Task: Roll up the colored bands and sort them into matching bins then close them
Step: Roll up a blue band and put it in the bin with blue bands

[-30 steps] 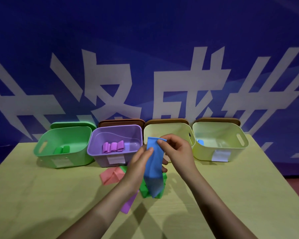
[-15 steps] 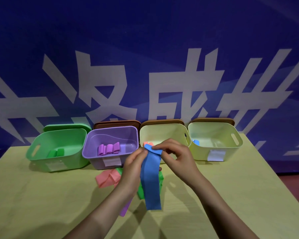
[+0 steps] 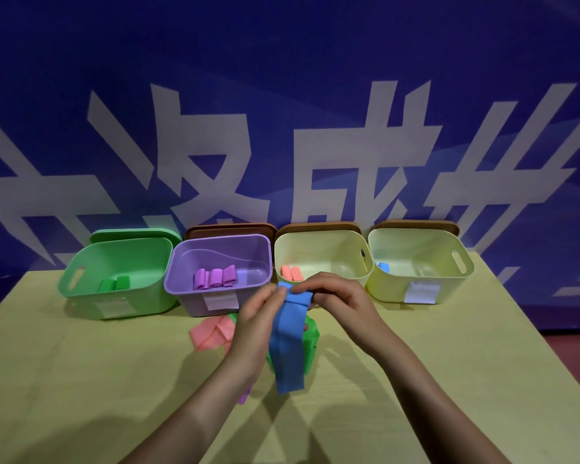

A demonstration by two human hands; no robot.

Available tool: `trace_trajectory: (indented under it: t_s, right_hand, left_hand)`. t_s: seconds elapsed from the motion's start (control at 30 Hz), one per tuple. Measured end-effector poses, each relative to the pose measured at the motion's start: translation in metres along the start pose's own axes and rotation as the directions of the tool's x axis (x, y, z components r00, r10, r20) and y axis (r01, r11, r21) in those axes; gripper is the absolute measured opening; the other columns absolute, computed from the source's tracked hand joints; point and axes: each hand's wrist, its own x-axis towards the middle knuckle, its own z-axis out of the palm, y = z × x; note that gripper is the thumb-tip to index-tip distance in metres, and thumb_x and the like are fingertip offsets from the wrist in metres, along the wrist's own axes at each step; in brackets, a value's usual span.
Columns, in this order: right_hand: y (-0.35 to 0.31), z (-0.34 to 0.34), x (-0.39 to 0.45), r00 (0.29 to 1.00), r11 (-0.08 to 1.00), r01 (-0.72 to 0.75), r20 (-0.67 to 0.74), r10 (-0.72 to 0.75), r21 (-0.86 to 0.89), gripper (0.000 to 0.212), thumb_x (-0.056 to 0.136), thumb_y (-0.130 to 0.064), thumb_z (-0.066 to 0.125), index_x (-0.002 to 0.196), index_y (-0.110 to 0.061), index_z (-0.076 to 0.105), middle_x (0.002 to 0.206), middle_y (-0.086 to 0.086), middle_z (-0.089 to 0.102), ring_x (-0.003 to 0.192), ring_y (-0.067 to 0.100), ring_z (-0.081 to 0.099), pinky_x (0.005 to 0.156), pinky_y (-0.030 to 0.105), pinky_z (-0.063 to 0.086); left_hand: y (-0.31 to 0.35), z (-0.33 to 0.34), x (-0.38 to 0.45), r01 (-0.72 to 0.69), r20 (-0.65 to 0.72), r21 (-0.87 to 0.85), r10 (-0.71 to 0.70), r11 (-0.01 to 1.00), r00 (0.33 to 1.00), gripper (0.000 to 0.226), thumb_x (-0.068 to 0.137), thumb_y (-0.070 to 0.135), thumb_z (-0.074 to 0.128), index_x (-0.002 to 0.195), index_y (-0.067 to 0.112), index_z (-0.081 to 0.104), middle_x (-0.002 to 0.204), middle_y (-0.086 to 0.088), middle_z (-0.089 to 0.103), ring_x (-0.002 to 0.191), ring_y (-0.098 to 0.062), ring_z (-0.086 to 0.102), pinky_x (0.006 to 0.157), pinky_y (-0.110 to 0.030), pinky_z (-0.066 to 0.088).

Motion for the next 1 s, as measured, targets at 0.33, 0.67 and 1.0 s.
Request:
trace_trajectory:
  t_s: [0.33, 0.67, 1.0]
  right_hand:
    - [0.003, 0.023, -0.003, 0.984, 0.990, -0.133, -0.111, 0.138, 0.055, 0.021, 0.084, 0.005, 0.065, 0.070, -0.010, 0.062, 0.055, -0.004, 0.054, 0.050, 0.003, 0.048, 0.053, 0.013, 0.037]
    - [0.004, 0.016, 0.012, 0.970, 0.991, -0.132, -0.203, 0.135, 0.026, 0.014, 0.083, 0.001, 0.068, 0.073, -0.009, 0.066, 0.062, 0.001, 0.057, 0.059, 0.011, 0.049, 0.058, 0.021, 0.041]
    - [0.009, 0.010, -0.003, 0.986, 0.952, 0.089, -0.110, -0.126, -0.293, 0.029, 0.081, 0.007, 0.064, 0.100, -0.012, 0.075, 0.081, -0.003, 0.060, 0.072, 0.007, 0.056, 0.067, 0.016, 0.045]
  left_hand:
    - [-0.016, -0.016, 0.001, -0.340, 0.068, 0.345, 0.338, 0.875, 0.939, 0.022, 0.086, 0.040, 0.051, 0.071, 0.024, 0.053, 0.062, 0.012, 0.046, 0.063, -0.004, 0.039, 0.061, -0.028, 0.033]
    - [-0.006, -0.009, 0.017, 0.084, 0.026, -0.031, -0.083, 0.996, 0.996, 0.031, 0.087, 0.038, 0.059, 0.096, 0.012, 0.074, 0.101, -0.019, 0.071, 0.098, -0.033, 0.065, 0.090, -0.045, 0.046]
    - [-0.015, -0.008, 0.011, 0.146, 0.011, -0.062, -0.145, 0.987, 0.989, 0.021, 0.094, 0.012, 0.052, 0.094, -0.001, 0.069, 0.089, -0.020, 0.069, 0.084, -0.027, 0.063, 0.076, -0.036, 0.051]
